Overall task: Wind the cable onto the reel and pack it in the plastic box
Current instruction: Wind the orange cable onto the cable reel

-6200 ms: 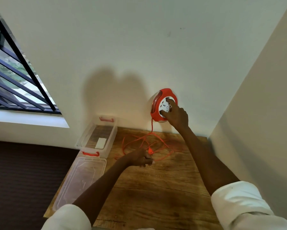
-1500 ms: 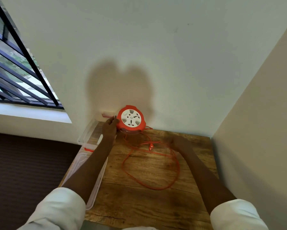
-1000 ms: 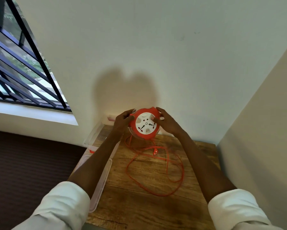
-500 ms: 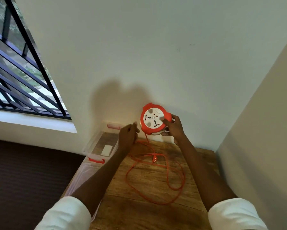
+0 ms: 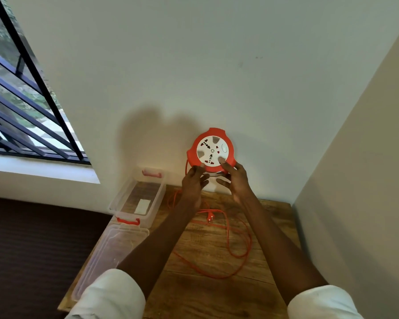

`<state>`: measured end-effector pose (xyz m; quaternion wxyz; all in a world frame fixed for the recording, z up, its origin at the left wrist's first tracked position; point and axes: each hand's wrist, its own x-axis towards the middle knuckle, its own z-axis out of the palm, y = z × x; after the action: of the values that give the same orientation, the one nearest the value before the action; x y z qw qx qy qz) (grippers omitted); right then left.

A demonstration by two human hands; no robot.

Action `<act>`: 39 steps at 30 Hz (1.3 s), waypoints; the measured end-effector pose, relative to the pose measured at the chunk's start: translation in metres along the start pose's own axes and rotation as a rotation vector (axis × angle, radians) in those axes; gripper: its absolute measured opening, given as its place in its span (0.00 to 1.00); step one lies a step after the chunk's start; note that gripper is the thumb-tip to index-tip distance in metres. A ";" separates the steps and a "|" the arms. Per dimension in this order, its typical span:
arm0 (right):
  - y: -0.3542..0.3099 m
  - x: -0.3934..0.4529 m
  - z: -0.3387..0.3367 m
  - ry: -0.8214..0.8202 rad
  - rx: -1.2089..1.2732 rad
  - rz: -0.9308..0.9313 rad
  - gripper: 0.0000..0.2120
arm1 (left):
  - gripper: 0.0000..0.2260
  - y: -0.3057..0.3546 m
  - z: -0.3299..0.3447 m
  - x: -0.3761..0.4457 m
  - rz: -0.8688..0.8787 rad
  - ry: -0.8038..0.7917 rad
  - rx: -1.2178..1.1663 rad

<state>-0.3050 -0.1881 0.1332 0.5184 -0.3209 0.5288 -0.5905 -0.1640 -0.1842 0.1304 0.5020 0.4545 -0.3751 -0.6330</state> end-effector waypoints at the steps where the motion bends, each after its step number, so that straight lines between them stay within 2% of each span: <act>1: 0.000 -0.001 -0.001 0.013 -0.040 0.010 0.33 | 0.18 0.001 -0.002 0.004 -0.010 -0.037 -0.016; 3: -0.001 -0.002 -0.004 0.032 -0.158 0.019 0.34 | 0.17 0.002 -0.005 0.010 0.029 -0.088 0.014; 5: 0.000 -0.001 -0.007 0.041 -0.318 -0.036 0.34 | 0.17 0.009 -0.010 0.011 0.095 -0.003 0.126; 9: -0.003 -0.001 -0.014 0.115 -0.679 -0.372 0.40 | 0.15 0.014 -0.014 0.015 0.113 0.014 0.071; 11: -0.009 0.002 -0.022 0.151 -0.979 -0.597 0.38 | 0.17 0.016 -0.015 0.018 0.116 0.039 0.074; 14: -0.021 0.006 -0.032 0.019 -1.465 -0.894 0.29 | 0.18 0.015 -0.018 0.022 0.110 0.041 0.128; 17: -0.024 0.007 -0.034 -0.135 -1.699 -0.934 0.29 | 0.18 0.015 -0.018 0.023 0.133 0.047 0.187; 23: -0.025 0.005 -0.032 -0.191 -1.791 -0.960 0.31 | 0.19 0.014 -0.016 0.026 0.119 0.036 0.227; 30: -0.025 0.012 -0.031 -0.215 -1.862 -0.819 0.30 | 0.20 0.005 -0.008 0.025 0.124 0.028 0.276; 36: -0.021 0.012 -0.029 -0.131 -1.890 -0.754 0.31 | 0.20 -0.002 0.006 0.021 0.063 0.055 0.197; 39: -0.020 0.012 -0.033 -0.105 -1.886 -0.731 0.31 | 0.22 -0.005 0.015 0.020 0.093 0.067 0.184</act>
<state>-0.3444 -0.1914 0.1429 -0.1367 -0.7672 0.6254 -0.0396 -0.1815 -0.2019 0.1261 0.4994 0.5017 -0.4354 -0.5561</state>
